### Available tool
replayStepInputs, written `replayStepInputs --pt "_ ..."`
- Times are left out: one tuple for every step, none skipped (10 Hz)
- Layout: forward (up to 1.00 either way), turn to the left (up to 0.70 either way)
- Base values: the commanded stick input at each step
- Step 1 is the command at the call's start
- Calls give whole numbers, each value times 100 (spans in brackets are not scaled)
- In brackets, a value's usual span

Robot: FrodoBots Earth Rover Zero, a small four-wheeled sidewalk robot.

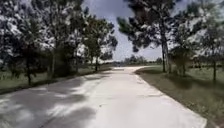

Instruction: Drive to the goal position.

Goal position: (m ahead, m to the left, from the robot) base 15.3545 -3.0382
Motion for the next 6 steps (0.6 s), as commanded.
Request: replayStepInputs --pt "70 0" --pt "70 0" --pt "70 0" --pt "70 0" --pt "70 0" --pt "70 0"
